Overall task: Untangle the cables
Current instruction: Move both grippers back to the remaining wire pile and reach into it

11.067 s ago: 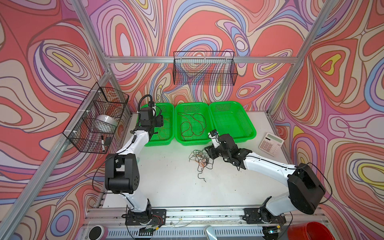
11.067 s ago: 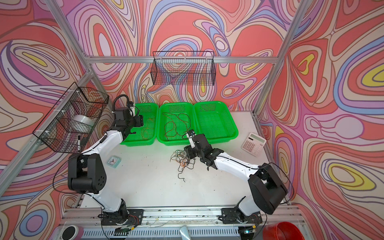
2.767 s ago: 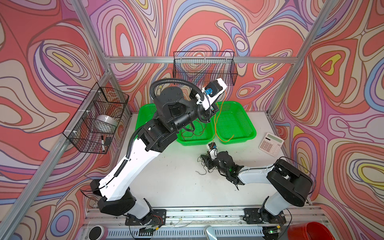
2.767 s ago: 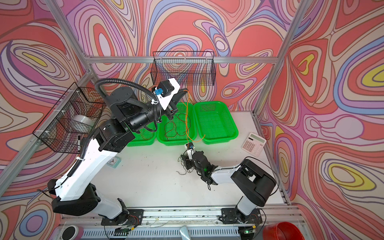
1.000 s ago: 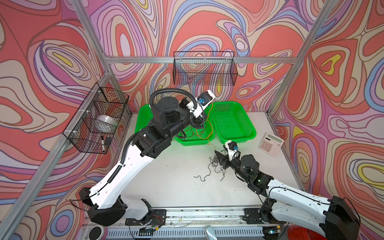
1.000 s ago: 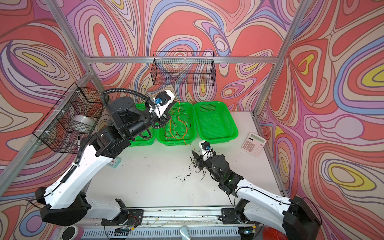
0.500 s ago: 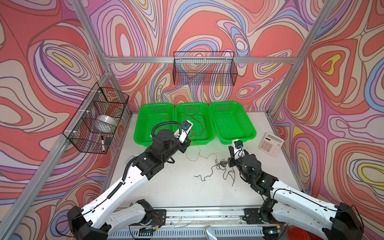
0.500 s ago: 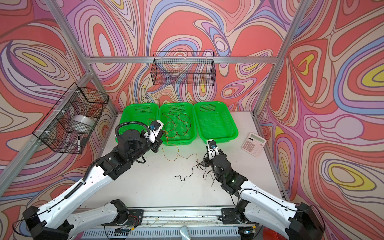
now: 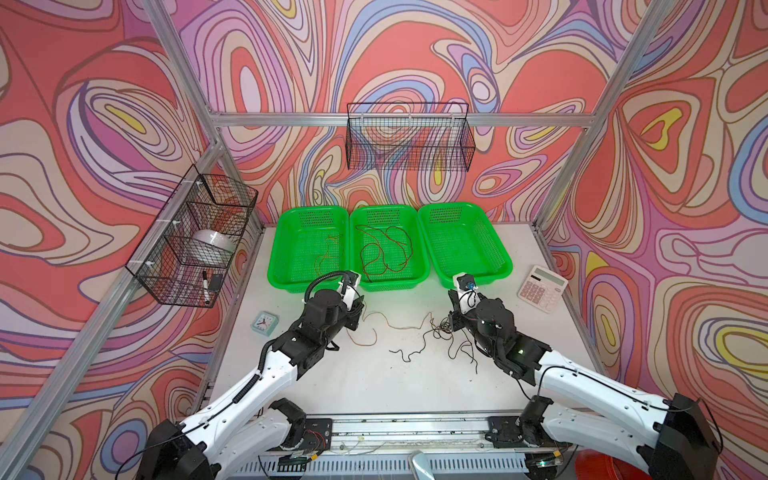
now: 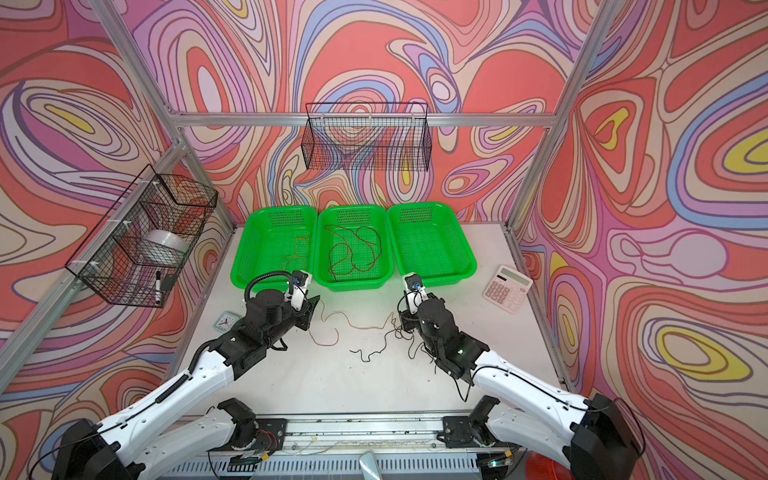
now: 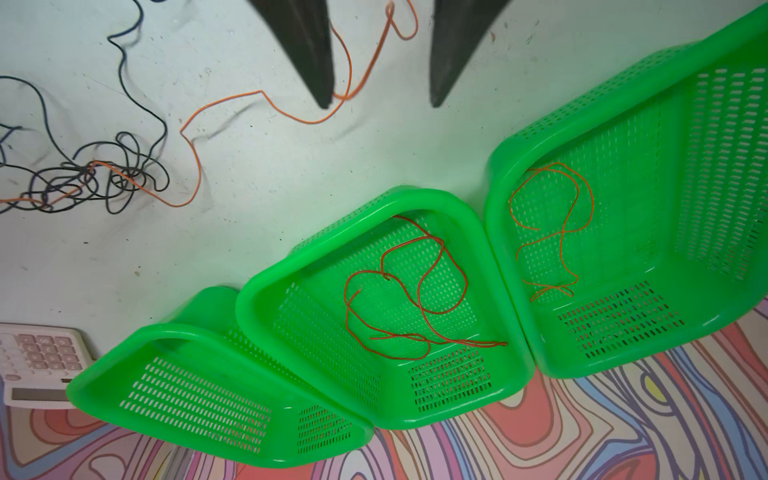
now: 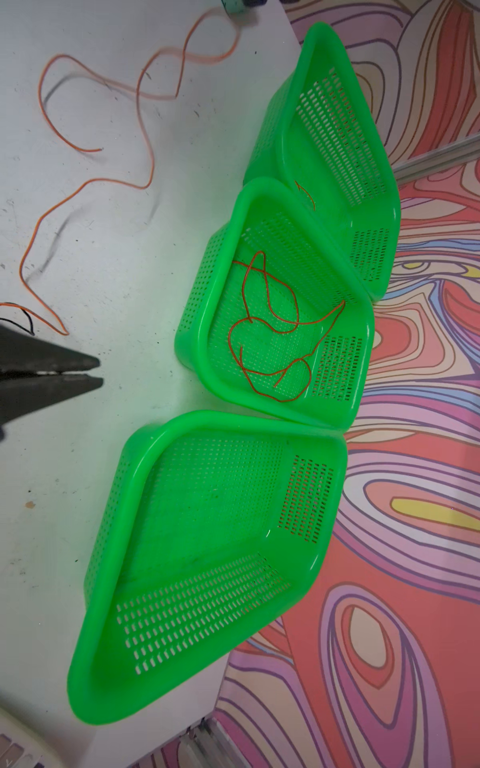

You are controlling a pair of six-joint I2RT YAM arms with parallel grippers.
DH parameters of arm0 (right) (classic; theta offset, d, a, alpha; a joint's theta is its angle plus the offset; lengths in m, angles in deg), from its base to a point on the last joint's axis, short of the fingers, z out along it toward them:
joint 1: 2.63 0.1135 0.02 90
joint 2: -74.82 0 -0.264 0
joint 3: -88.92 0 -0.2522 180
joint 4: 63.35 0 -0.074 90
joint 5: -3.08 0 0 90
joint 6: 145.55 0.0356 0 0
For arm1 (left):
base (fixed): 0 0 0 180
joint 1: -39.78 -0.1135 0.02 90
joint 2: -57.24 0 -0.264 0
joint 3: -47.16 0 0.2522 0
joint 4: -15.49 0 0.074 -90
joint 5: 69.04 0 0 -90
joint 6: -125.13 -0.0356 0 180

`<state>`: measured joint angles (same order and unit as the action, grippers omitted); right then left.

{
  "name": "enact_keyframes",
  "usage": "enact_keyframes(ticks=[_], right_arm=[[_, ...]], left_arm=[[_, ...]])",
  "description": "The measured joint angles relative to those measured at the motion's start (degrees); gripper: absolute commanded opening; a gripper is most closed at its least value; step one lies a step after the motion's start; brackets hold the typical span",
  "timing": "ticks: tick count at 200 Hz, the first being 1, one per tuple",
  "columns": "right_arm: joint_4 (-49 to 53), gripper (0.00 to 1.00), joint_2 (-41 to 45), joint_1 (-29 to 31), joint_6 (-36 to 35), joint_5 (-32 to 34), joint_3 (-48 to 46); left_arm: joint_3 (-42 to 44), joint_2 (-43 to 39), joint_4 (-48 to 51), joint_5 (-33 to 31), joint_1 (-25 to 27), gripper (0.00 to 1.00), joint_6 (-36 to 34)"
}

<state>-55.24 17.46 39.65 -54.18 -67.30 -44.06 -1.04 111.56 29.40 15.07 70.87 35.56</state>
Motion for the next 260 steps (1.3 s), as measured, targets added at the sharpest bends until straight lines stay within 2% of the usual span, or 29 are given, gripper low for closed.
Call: enact_keyframes(ticks=[18,40,54,74,117,140,150,204,260], right_arm=[[1.1,0.00,-0.5,0.0,0.0,-1.8,2.1],[3.0,0.00,-1.8,0.0,-0.2,-3.6,6.1],[4.2,0.00,-2.9,0.0,-0.2,-4.2,8.5],[5.5,0.00,-3.5,0.0,-0.4,-5.0,10.2],[9.7,0.00,-3.4,-0.4,-1.8,-5.6,11.8],[12.4,0.00,-2.3,-0.6,-3.5,-6.3,13.6],[13.8,0.00,-1.9,-0.7,-4.5,-6.8,14.7],[18.0,0.00,-1.1,-0.9,-8.2,-8.8,17.7],[19.7,0.00,0.4,-1.1,-10.3,-10.2,17.7]], left_arm=[[0.0,-1.1,-0.1,-0.2,-0.1,0.86,-1.4],[-1.6,-0.6,1.4,-0.2,-0.1,0.90,-5.0],[-3.0,0.2,2.9,0.5,0.0,0.82,-7.7],[-3.6,1.0,3.5,2.7,1.1,0.76,-13.0],[-3.6,7.9,1.7,7.6,9.4,0.67,-27.2],[-3.6,13.2,-2.6,11.0,11.0,0.56,-32.3],[-3.8,15.9,-4.8,12.2,11.5,0.53,-34.1],[-7.3,30.1,-17.1,16.8,13.3,0.50,-42.8],[-7.6,38.7,-27.8,19.1,13.3,0.37,-47.0]])
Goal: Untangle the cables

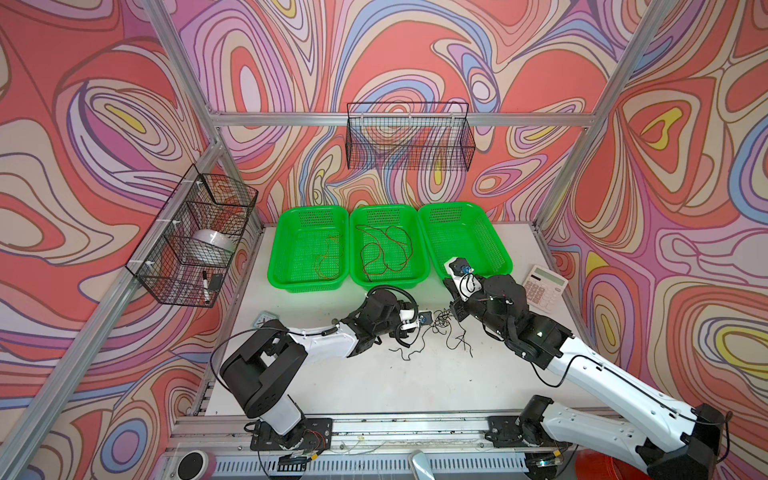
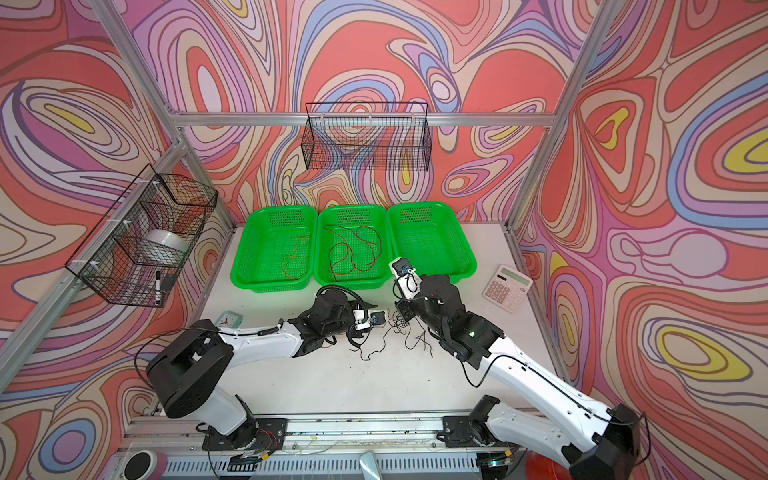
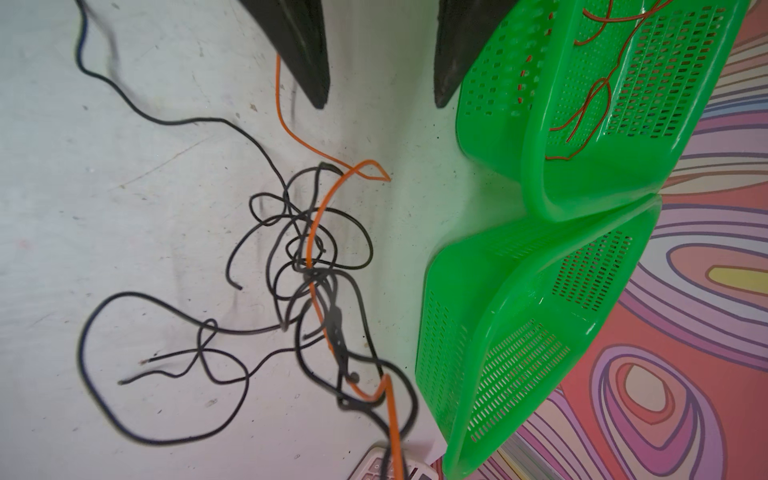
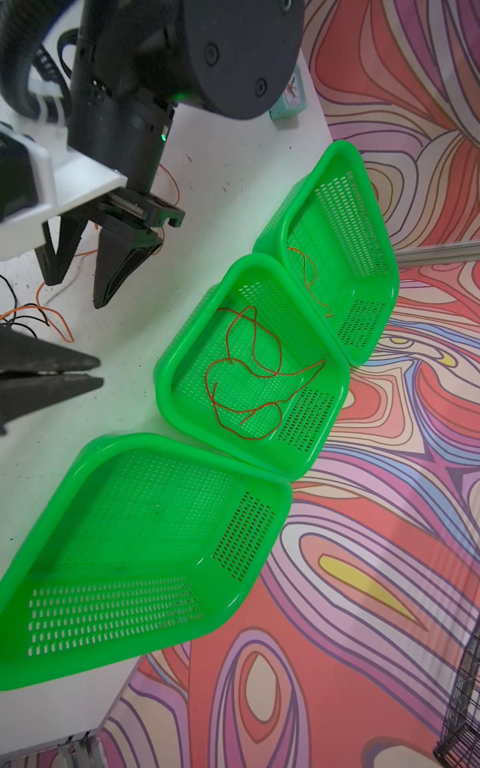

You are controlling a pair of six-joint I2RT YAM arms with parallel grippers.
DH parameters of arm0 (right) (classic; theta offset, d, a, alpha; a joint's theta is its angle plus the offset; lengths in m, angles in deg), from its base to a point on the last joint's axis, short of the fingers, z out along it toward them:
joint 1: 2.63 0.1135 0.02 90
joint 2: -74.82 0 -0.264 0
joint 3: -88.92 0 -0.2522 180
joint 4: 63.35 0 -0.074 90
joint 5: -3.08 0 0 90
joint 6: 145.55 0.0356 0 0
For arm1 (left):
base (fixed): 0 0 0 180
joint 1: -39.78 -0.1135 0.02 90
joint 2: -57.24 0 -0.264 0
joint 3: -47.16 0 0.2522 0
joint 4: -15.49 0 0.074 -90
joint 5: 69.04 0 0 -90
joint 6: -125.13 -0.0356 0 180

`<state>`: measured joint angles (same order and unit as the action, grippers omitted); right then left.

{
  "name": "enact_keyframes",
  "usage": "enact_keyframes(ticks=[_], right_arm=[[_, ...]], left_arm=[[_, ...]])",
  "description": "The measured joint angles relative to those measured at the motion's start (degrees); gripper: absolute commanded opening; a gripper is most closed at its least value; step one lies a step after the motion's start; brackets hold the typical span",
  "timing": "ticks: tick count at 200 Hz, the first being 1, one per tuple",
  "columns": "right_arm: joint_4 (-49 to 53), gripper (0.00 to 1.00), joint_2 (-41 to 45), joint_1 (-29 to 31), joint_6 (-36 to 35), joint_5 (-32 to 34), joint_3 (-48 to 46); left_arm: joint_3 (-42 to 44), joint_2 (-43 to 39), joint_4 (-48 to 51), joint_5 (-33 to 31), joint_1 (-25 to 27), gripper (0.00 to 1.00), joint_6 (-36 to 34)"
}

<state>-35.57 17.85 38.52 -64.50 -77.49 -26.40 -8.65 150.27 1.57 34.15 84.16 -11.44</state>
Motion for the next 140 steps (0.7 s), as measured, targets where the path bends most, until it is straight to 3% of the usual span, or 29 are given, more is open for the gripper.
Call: enact_keyframes(ticks=[55,140], right_arm=[[0.6,0.00,0.3,-0.3,-0.7,-0.3,0.1],[0.6,0.00,-0.6,-1.4,-0.7,0.0,0.7]], left_arm=[[-2.5,4.3,-5.6,2.1,0.0,0.32,-0.9],[-2.7,5.3,-6.1,4.9,0.7,0.40,-1.7]])
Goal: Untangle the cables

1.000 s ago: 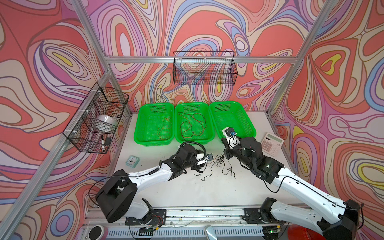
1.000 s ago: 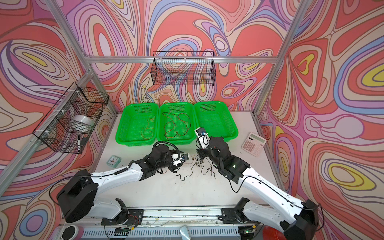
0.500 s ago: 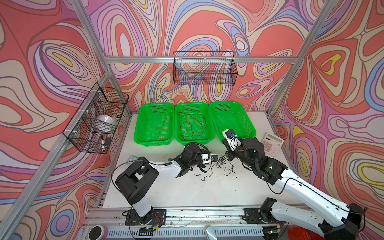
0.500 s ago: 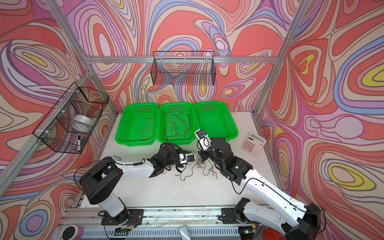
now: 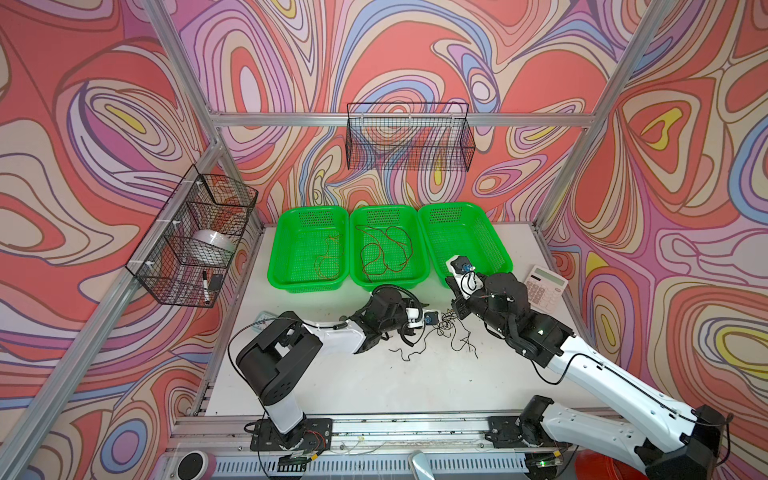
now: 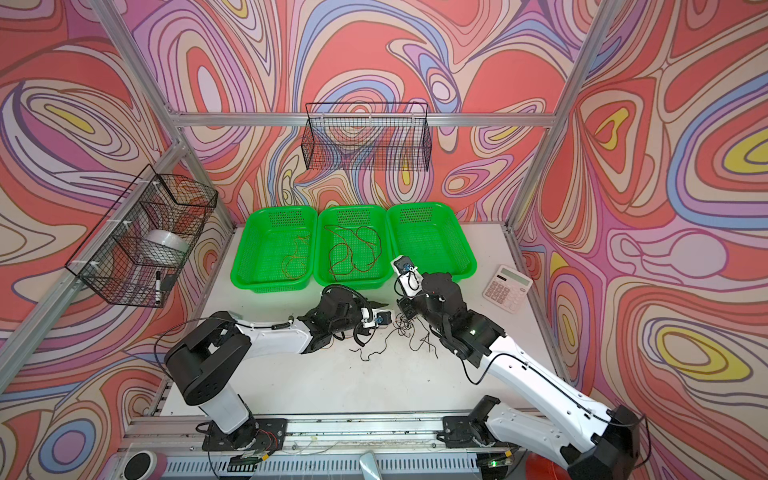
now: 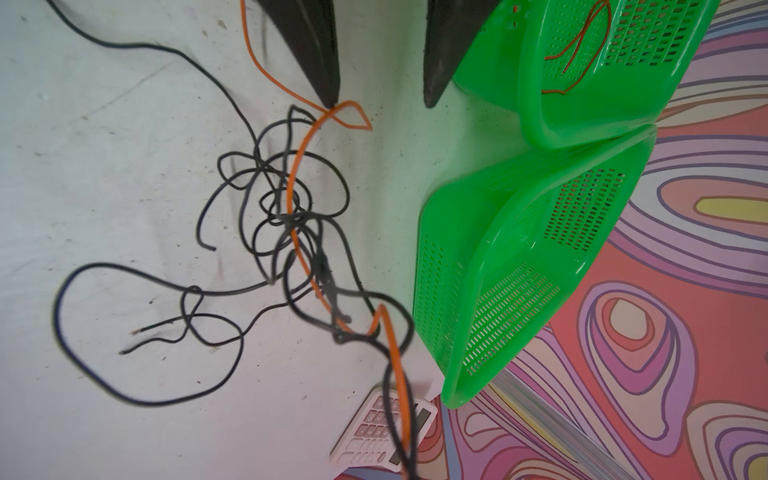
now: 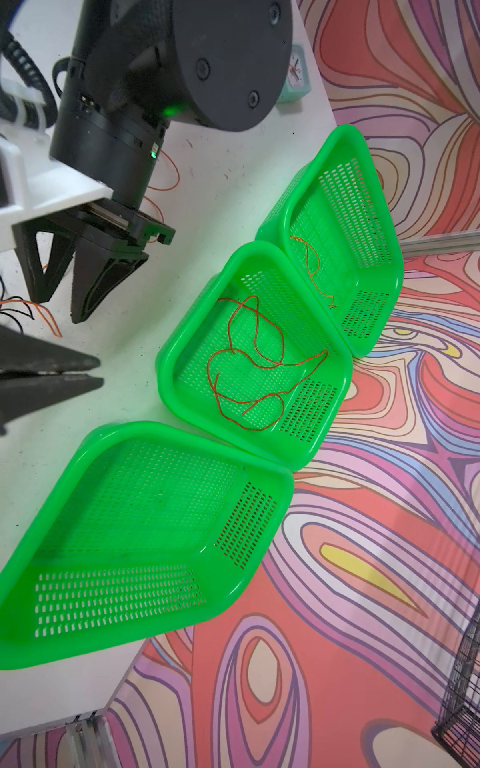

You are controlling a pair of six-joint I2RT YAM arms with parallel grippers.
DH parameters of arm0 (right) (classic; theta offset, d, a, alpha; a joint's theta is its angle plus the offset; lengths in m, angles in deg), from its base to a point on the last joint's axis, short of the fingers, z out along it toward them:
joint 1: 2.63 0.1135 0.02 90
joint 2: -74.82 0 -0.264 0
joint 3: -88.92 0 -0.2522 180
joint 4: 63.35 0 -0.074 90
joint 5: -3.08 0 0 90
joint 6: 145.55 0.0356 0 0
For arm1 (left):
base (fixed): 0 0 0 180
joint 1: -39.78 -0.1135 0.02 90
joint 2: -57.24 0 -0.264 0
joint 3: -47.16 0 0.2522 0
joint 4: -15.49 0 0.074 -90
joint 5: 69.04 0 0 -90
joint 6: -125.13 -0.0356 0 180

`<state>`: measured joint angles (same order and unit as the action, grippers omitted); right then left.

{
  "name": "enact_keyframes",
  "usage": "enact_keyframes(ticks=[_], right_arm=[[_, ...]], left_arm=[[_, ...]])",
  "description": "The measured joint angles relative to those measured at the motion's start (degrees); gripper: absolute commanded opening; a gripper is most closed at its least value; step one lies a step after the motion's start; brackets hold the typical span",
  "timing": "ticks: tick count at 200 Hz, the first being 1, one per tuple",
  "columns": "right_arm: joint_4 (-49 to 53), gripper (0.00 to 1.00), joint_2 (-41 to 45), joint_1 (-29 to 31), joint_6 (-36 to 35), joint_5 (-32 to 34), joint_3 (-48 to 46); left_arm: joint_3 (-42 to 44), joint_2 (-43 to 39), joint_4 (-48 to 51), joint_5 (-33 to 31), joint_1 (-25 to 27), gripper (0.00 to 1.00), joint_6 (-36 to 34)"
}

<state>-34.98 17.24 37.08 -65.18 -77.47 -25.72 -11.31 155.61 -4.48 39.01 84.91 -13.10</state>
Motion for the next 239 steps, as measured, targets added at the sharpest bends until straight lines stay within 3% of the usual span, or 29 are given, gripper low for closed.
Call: enact_keyframes(ticks=[28,50,81,129,188,198,226,239], right_arm=[[0.0,0.00,0.0,-0.1,0.0,0.0,0.0],[0.0,0.00,0.0,-0.3,0.1,0.0,0.0],[0.0,0.00,0.0,-0.3,0.3,0.3,0.0],[-1.2,0.00,0.0,-1.5,2.3,5.1,-0.8],[-1.1,0.00,-0.7,-12.3,10.1,12.6,-7.1],[-1.1,0.08,-1.4,-13.7,11.0,12.6,-8.0],[-0.8,0.50,-4.3,-14.5,12.1,6.7,-9.3],[-1.0,0.60,-4.2,-14.4,12.2,2.8,-9.6]], left_arm=[[-1.1,2.4,0.0,0.0,1.1,0.40,0.0],[-1.9,3.4,0.0,0.0,1.5,0.32,-0.2],[-2.1,3.6,-0.4,-0.5,1.7,0.00,-0.3],[-1.2,2.0,-0.4,-2.0,1.8,0.00,-0.6],[4.0,-12.7,2.7,-5.1,1.8,0.00,0.7],[4.2,-15.4,4.2,-5.3,1.8,0.00,1.2],[4.2,-19.7,7.6,-5.2,2.0,0.00,3.3],[4.0,-19.9,9.2,-5.2,2.2,0.00,4.3]])
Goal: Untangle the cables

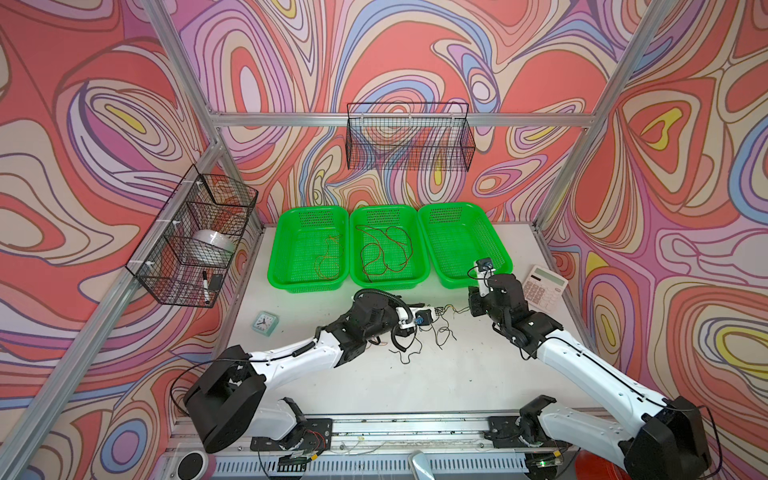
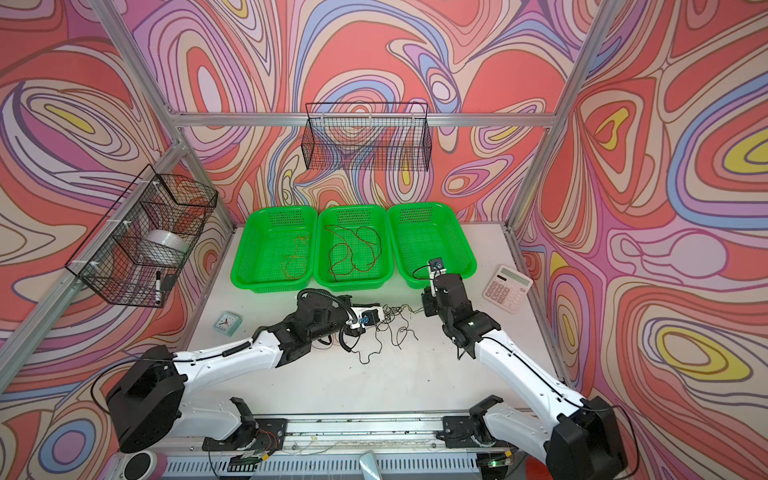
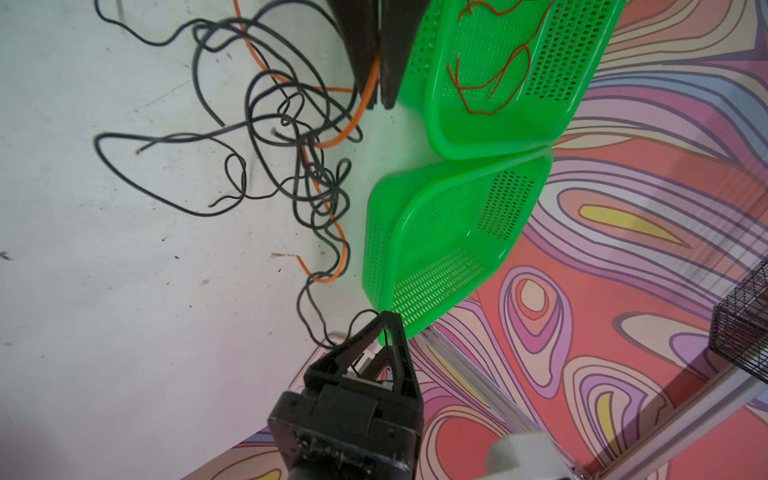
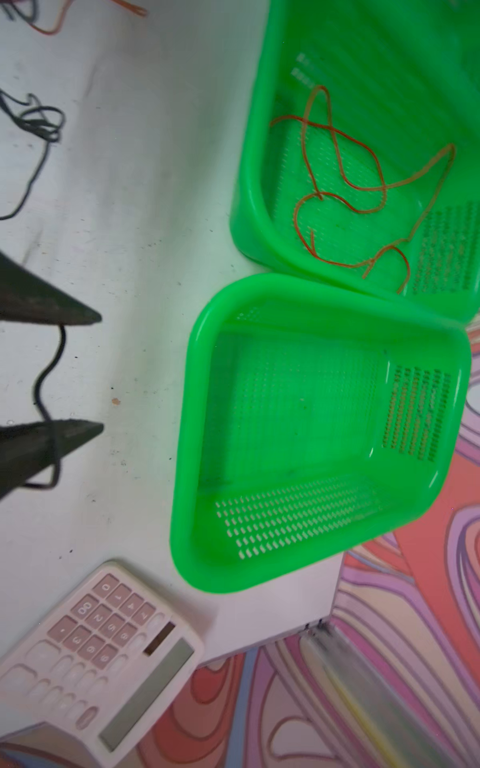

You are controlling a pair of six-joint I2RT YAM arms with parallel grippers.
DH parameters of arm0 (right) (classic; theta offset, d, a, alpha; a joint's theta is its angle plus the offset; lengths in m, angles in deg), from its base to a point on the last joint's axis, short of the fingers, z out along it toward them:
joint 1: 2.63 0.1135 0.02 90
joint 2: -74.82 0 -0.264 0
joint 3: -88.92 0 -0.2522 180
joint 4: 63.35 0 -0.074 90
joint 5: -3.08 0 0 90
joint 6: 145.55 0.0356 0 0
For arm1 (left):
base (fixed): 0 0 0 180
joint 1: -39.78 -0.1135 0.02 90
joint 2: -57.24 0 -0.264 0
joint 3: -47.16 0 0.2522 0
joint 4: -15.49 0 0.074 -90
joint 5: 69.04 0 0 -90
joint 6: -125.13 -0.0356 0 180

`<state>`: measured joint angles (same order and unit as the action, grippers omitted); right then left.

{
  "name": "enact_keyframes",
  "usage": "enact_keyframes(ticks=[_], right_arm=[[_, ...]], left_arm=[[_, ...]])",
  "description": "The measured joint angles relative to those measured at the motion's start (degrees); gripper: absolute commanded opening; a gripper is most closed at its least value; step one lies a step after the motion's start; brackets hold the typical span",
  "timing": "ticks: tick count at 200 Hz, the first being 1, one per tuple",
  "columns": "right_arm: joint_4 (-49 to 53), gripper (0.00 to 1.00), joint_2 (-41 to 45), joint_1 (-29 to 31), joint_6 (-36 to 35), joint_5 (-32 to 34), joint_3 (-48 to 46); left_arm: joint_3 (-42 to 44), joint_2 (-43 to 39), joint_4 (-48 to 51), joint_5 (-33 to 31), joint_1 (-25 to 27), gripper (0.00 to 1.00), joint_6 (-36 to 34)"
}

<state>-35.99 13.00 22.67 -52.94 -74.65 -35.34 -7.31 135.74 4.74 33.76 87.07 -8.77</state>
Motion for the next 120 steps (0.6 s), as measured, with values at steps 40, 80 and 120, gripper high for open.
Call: enact_keyframes(ticks=[40,80,120], right_arm=[[-0.5,0.85,5.6,0.0,-0.6,-3.1,-0.1],[3.6,0.98,7.6,-0.1,-2.3,-8.3,3.1],[7.7,0.98,9.1,-0.1,-0.6,-7.3,4.2]], left_arm=[[-1.7,0.9,4.7,-0.9,0.0,0.00,4.7],[-4.3,2.0,7.5,-1.8,0.0,0.00,9.1],[-5.6,2.4,8.7,-3.0,0.0,0.00,12.1]])
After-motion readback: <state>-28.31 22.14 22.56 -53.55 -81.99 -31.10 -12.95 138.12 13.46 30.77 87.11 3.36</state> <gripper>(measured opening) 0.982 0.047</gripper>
